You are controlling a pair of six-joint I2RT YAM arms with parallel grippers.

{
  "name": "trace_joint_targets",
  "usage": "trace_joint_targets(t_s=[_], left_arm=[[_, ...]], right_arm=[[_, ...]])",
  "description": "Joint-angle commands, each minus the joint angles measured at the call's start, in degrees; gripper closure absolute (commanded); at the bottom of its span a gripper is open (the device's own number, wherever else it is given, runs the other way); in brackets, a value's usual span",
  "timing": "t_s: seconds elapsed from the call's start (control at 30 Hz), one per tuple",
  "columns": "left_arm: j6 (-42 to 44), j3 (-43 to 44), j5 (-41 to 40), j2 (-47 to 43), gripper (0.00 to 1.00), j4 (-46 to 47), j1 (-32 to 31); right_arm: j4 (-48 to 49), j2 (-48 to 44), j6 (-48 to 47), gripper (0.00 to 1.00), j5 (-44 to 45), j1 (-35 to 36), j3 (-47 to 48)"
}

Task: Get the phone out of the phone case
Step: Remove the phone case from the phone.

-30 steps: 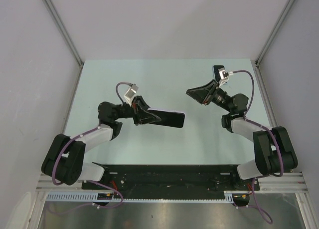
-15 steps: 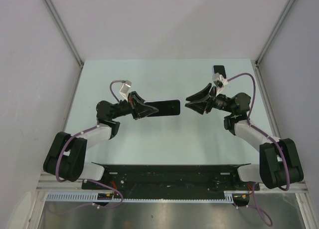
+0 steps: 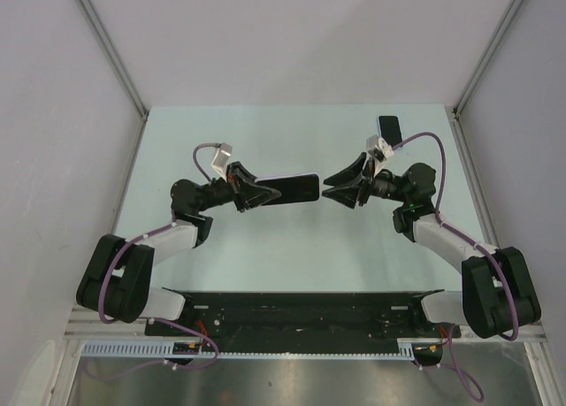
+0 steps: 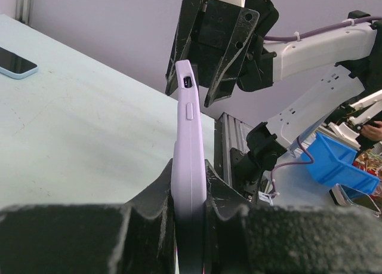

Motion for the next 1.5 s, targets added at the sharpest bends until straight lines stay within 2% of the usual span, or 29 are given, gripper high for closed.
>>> trace_joint_targets(t_s=[0.0,0.93,1.13,1.47], left_arm=[[1.42,0.35,-1.11,-2.14,1.0,15.71,-0.48],[4.41,0.79,0.39,-1.7,1.0,12.99,-2.41],[4.85,0.96,0.74,-1.79,1.0,12.29,-2.85],[5.55,1.14,1.62,-2.23,1.0,11.76,-4.34]], right_arm=[[-0.4,-0.52,-2.37,0.53,3.19,0.64,1.54],[-3.83,-0.43,-6.76,0.54,6.79,1.79,1.54],[-9.8,-0.34,-10.28,0.54,10.65,2.49,3.12],[-12.79,0.18,-12.92,0.55,15.58,3.72,3.83]])
